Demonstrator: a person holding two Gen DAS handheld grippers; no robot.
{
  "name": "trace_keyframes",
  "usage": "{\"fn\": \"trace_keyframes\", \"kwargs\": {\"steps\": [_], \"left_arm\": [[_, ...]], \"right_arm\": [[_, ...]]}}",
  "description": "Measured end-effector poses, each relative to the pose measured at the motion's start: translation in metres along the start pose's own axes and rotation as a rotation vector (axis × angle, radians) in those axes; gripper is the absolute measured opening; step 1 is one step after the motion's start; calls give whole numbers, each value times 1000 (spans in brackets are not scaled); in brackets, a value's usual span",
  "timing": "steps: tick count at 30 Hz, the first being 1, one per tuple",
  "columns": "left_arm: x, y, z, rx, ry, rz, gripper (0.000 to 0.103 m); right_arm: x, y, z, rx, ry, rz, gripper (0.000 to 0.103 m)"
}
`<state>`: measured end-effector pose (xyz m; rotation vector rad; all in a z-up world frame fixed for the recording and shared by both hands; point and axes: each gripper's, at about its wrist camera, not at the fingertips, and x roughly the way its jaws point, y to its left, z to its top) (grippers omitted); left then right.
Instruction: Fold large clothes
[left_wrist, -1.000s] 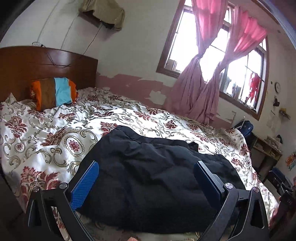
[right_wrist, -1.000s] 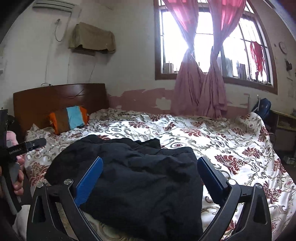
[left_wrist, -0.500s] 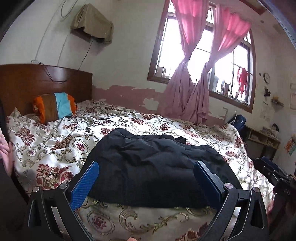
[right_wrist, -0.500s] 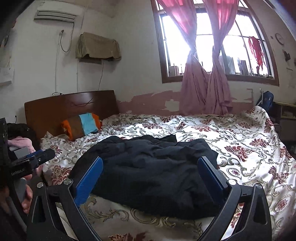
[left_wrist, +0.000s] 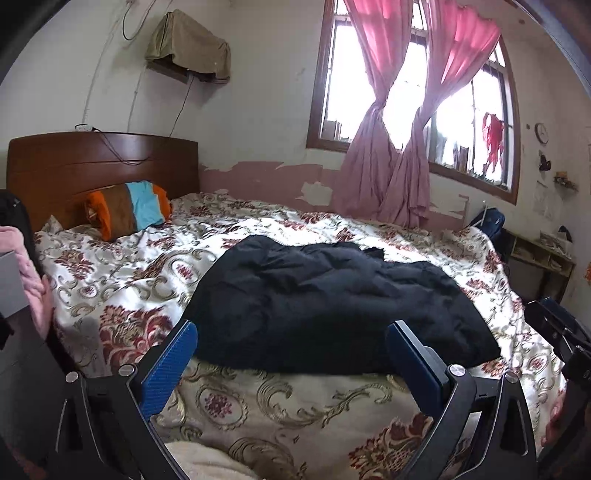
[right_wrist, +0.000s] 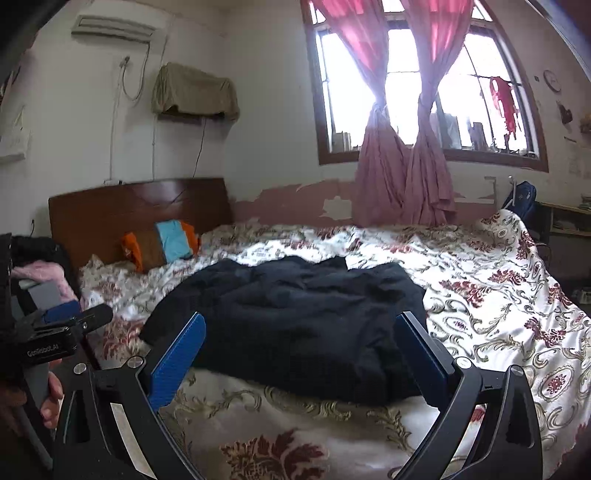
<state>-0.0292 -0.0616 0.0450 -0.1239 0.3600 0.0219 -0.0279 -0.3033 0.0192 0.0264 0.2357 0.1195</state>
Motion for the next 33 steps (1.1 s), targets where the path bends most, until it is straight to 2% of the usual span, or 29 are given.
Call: {"fn": "trace_keyframes", "kwargs": {"steps": [10, 19, 33], "left_arm": [[-5, 4, -16, 32, 5, 45, 103], [1, 11, -32, 51, 53, 73, 103], [6, 16, -49, 76, 101, 117, 103]], "right_arm": [[-8, 5, -15, 21, -31, 3, 100], [-3, 14, -34, -15, 23, -6, 100], [10, 23, -51, -4, 122, -1, 100]]}}
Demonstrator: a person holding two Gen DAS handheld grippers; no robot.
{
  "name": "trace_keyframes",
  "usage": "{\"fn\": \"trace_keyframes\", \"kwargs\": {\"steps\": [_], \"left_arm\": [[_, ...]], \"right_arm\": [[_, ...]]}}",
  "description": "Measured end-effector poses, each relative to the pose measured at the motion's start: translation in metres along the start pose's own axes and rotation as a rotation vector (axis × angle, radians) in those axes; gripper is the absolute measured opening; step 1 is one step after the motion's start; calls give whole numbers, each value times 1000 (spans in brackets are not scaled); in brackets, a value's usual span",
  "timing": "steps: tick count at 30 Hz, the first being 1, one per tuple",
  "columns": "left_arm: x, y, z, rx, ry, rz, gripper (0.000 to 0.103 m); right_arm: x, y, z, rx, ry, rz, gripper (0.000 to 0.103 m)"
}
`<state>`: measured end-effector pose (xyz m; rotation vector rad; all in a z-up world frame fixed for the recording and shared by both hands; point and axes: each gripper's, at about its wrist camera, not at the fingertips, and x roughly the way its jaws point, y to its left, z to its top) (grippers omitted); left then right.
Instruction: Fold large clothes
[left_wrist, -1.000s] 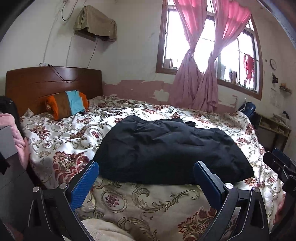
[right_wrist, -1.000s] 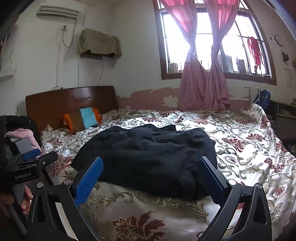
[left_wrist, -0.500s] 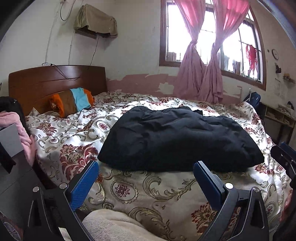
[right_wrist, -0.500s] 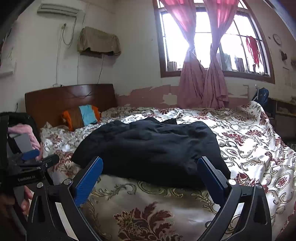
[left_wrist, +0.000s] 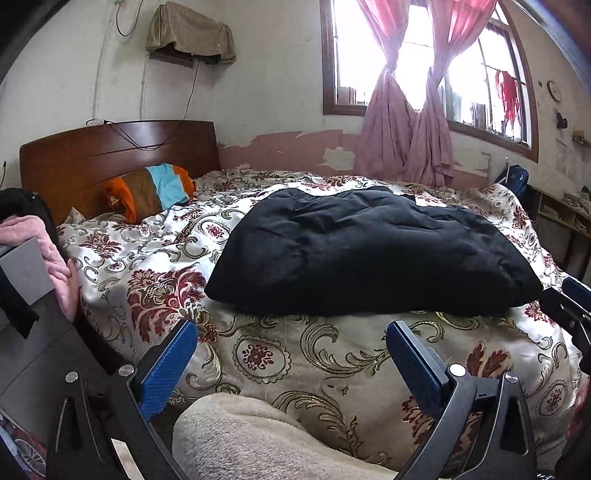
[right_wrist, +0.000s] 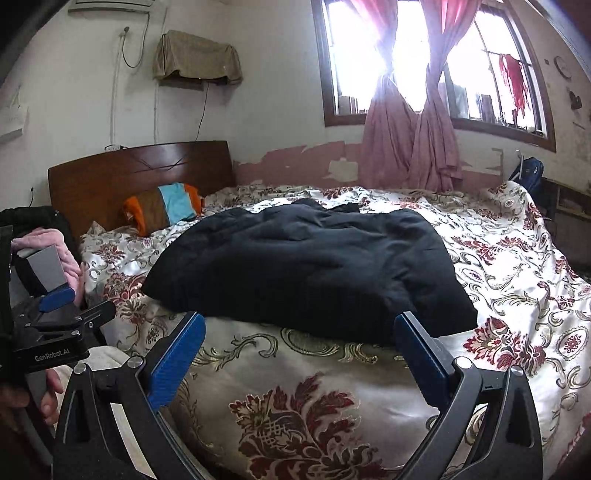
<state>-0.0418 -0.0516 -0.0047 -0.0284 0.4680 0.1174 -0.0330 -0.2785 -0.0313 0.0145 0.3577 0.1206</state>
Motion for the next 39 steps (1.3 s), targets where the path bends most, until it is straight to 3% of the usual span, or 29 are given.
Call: {"fn": "trace_keyframes", "kwargs": {"steps": [39], "left_arm": [[-4, -3, -1, -24, -16, -8, 103]], "right_arm": [[2, 9, -4, -3, 14, 0, 100]]}}
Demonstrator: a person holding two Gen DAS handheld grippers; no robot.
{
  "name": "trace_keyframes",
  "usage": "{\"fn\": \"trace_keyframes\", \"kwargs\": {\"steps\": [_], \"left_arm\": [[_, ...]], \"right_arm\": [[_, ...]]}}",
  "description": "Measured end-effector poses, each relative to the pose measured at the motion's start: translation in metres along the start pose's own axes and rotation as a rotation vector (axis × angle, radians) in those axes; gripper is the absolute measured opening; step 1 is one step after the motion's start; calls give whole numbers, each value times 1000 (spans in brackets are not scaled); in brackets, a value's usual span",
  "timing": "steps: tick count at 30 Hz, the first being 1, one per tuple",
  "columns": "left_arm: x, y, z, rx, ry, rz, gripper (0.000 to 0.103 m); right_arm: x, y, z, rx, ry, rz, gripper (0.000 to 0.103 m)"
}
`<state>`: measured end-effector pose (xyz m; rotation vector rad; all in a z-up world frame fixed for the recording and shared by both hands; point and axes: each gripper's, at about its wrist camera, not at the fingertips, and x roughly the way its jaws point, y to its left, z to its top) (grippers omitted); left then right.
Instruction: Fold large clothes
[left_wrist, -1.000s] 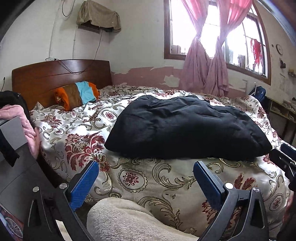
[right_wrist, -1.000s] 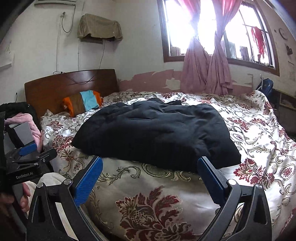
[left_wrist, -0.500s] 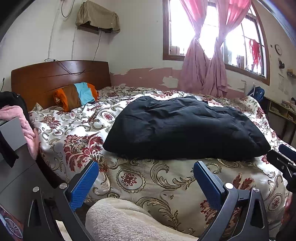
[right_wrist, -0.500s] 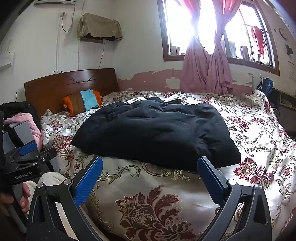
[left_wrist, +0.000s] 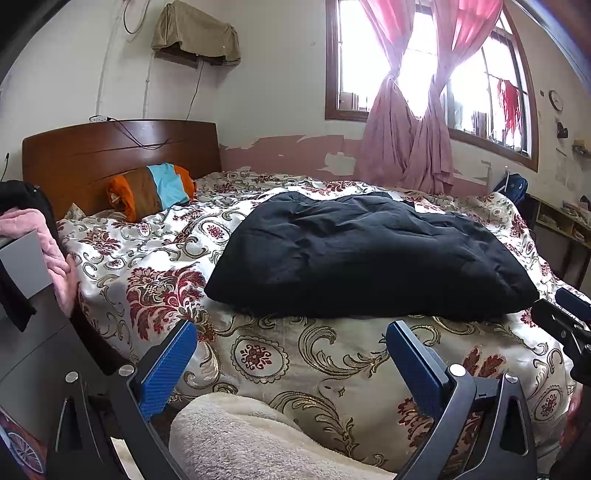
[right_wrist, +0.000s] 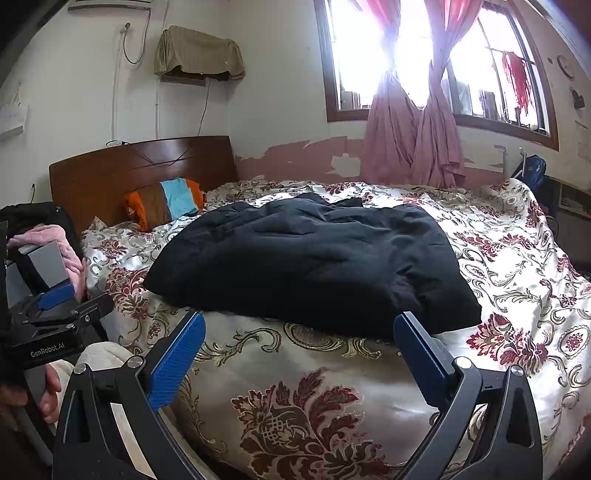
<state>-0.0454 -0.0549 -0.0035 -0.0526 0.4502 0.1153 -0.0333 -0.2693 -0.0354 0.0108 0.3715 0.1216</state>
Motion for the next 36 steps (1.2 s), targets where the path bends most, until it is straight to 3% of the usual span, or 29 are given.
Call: {"fn": "trace_keyframes", "kwargs": {"steps": [36], "left_arm": [[-1, -3, -2, 4, 0, 5, 103]], "right_arm": [[-2, 4, 0, 5, 1, -1, 100]]}}
